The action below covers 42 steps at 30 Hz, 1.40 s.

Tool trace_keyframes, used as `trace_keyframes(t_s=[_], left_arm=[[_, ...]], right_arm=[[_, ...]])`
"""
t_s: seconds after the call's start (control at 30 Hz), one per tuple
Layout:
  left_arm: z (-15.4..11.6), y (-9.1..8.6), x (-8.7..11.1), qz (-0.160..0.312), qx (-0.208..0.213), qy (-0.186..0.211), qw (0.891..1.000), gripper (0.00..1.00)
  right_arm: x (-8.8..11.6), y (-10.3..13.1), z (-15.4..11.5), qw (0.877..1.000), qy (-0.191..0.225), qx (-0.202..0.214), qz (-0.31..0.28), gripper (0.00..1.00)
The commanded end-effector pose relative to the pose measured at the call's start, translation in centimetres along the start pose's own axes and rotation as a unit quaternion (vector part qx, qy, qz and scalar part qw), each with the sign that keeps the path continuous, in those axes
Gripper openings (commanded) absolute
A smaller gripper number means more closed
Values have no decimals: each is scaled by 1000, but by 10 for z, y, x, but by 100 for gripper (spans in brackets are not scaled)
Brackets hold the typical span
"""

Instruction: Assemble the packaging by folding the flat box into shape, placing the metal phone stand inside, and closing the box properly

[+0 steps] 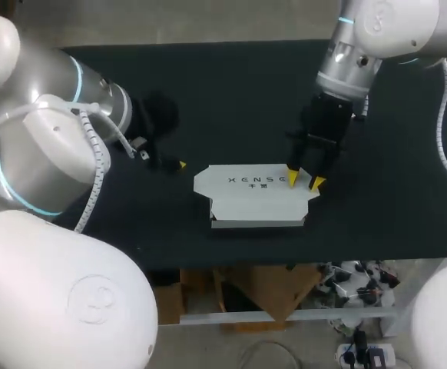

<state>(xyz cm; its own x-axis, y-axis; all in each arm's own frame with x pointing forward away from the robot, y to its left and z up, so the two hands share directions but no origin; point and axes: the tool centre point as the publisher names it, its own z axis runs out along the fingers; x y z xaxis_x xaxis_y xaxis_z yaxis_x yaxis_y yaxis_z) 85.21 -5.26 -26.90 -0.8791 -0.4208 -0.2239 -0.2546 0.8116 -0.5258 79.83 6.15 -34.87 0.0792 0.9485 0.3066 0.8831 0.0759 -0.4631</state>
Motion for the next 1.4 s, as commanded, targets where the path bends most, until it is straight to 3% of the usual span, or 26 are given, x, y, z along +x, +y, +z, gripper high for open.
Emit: trace_keyframes(t_s=[0.03,0.07,0.57,0.6,0.63,0.7,0.73,0.9,0.93,0.97,1.03,1.3,1.37,1.4], left_arm=[[-2,-6,-10,-204,-179,255,928,100],[-1,-4,-12,-238,-191,215,928,100],[-1,-4,-12,-238,-191,215,928,100],[-1,-9,-13,-266,-195,224,917,100],[-1,-11,-13,-273,-193,216,917,100],[-1,-16,-8,-310,-205,216,903,100],[0,-18,-4,-316,-205,210,902,100],[1,-27,7,-414,-222,198,860,100],[1,-26,11,-415,-219,189,863,100],[1,-26,14,-436,-221,187,852,100],[2,-26,17,-456,-219,177,845,100],[11,-24,27,-552,-213,153,792,100],[13,-26,25,-576,-214,122,779,100],[13,-26,25,-576,-214,122,779,100]], right_arm=[[0,-1,1,1000,0,-2,0,48],[0,-1,1,1000,0,-2,0,48],[1,0,0,1000,0,-3,1,48],[1,0,0,1000,0,-3,2,48],[0,0,0,1000,0,-3,2,48],[-1,-1,0,1000,0,-3,3,48],[-1,-1,1,1000,1,-3,3,48],[-2,-1,2,1000,3,-3,4,48],[-3,0,3,1000,3,-3,4,48],[-3,0,3,1000,4,-3,4,48],[-3,0,3,1000,5,-4,4,48],[-4,0,3,1000,7,-6,4,47],[-4,0,3,1000,7,-6,4,48],[-4,0,3,1000,7,-6,4,47]])
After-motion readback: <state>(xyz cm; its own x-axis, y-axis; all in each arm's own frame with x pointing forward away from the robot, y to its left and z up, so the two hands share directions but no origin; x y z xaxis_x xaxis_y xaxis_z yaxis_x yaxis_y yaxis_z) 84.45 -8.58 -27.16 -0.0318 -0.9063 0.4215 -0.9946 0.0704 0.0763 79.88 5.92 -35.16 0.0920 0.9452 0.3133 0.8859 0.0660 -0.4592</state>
